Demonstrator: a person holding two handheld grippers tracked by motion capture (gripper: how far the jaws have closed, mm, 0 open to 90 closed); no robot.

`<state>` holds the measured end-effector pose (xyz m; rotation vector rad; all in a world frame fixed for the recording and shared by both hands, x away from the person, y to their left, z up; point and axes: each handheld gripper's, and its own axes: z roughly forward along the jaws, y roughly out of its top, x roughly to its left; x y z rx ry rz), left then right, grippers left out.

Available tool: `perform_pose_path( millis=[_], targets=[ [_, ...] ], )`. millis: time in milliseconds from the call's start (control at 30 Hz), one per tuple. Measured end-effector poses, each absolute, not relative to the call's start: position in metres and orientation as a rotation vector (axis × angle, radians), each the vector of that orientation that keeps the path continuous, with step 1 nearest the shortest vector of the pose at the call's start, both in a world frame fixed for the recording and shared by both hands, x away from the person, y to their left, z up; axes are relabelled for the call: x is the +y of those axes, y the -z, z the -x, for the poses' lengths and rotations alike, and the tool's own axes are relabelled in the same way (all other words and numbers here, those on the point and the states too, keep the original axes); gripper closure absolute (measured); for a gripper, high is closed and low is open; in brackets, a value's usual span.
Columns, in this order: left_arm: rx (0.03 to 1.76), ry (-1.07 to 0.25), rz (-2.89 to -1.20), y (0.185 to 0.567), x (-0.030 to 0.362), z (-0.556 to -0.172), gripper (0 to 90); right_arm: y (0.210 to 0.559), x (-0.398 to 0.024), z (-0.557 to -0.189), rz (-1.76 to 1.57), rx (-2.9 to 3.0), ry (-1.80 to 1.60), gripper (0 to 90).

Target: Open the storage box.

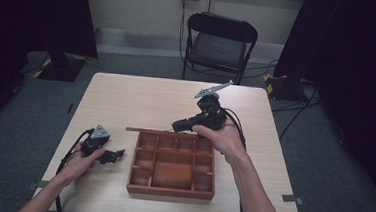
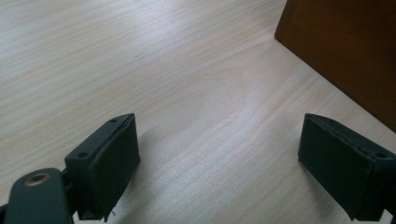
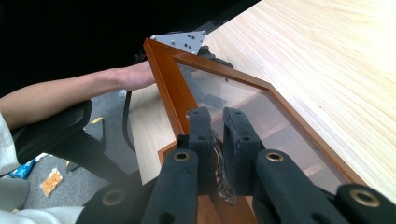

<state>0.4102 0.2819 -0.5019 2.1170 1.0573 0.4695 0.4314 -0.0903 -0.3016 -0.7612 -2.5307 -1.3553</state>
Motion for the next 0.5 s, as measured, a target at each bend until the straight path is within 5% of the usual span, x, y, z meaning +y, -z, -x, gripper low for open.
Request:
perform_pose_path(
  millis=[500],
  targets=[
    [1.057, -0.469, -2.117, 0.5020, 0.2819, -0.4103, 11.7, 0.3015, -0.0903, -0.4312, 0.756, -2.534, 1.354, 82.7]
  ],
)
